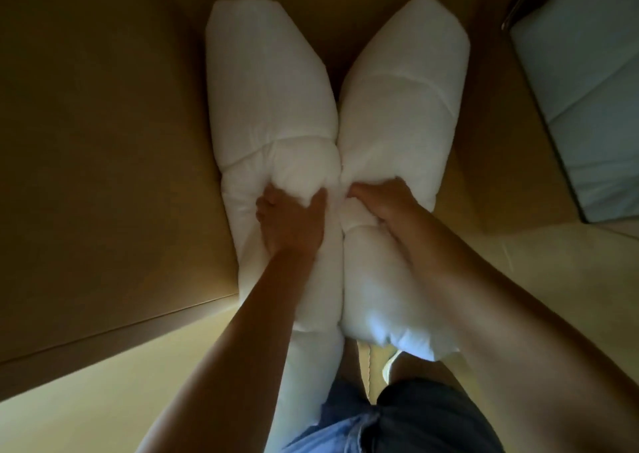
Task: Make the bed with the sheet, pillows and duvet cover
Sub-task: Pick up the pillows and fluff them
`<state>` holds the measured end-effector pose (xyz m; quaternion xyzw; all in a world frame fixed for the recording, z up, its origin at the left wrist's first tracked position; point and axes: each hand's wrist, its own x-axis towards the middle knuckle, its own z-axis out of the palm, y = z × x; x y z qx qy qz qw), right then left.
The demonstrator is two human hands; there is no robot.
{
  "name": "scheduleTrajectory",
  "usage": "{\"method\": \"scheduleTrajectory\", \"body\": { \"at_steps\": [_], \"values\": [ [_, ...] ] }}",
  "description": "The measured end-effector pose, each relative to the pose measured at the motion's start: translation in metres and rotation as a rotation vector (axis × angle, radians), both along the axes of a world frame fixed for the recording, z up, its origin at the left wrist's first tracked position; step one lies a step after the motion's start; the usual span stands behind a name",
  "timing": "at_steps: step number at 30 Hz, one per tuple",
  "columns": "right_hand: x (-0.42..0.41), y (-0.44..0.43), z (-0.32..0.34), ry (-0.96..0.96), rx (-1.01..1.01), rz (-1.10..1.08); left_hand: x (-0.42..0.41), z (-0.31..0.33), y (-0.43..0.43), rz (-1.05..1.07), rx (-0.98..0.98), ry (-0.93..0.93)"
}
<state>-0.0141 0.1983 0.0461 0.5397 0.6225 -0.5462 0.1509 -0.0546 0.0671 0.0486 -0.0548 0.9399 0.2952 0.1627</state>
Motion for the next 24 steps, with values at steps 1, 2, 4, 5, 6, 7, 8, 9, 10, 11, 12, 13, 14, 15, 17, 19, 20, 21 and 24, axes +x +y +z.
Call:
{"method": "scheduleTrajectory", "body": {
  "at_steps": [1,2,4,5,6,7,8,9,10,11,12,13,14,15,17,19,20,21,24],
  "values": [
    [0.004,-0.004,-0.008,0.003,0.052,-0.045,0.001,-0.004,-0.003,0.005,-0.006,0.036],
    [0.012,-0.009,-0.012,0.019,0.094,-0.105,0.002,-0.006,-0.005,0.006,-0.005,0.055],
    [0.033,-0.014,-0.017,0.091,0.176,-0.163,0.003,-0.006,-0.011,0.018,0.0,0.046],
    [0.045,-0.013,-0.016,0.13,0.206,-0.153,0.007,-0.004,-0.014,0.032,0.006,0.031],
    [0.058,-0.011,-0.014,0.167,0.218,-0.139,0.013,0.0,-0.016,0.051,0.02,0.02],
    [0.073,-0.007,-0.01,0.199,0.214,-0.126,0.022,0.005,-0.018,0.067,0.051,0.018],
    [0.09,-0.004,-0.004,0.232,0.204,-0.115,0.036,0.012,-0.02,0.078,0.09,0.034],
    [0.109,-0.001,0.004,0.27,0.209,-0.093,0.054,0.02,-0.024,0.093,0.126,0.061],
    [0.127,0.0,0.014,0.318,0.227,-0.05,0.075,0.03,-0.027,0.109,0.158,0.087],
    [0.145,0.0,0.028,0.373,0.252,0.01,0.099,0.043,-0.031,0.126,0.192,0.112],
    [0.163,0.0,0.043,0.433,0.279,0.079,0.123,0.057,-0.036,0.15,0.236,0.139],
    [0.183,-0.002,0.062,0.488,0.306,0.143,0.149,0.074,-0.042,0.179,0.291,0.159],
    [0.203,-0.006,0.082,0.536,0.33,0.205,0.175,0.093,-0.051,0.215,0.344,0.17],
    [0.222,-0.01,0.101,0.581,0.338,0.269,0.2,0.109,-0.063,0.262,0.393,0.177],
    [0.259,-0.022,0.132,0.639,0.285,0.409,0.25,0.134,-0.09,0.359,0.469,0.169],
    [0.297,-0.039,0.152,0.637,0.217,0.54,0.302,0.148,-0.113,0.423,0.521,0.147],
    [0.314,-0.048,0.157,0.625,0.191,0.586,0.323,0.152,-0.122,0.438,0.544,0.147],
    [0.329,-0.055,0.16,0.614,0.171,0.62,0.342,0.153,-0.129,0.45,0.561,0.151],
    [0.358,-0.074,0.164,0.608,0.139,0.693,0.378,0.154,-0.15,0.492,0.582,0.149]
  ]
}}
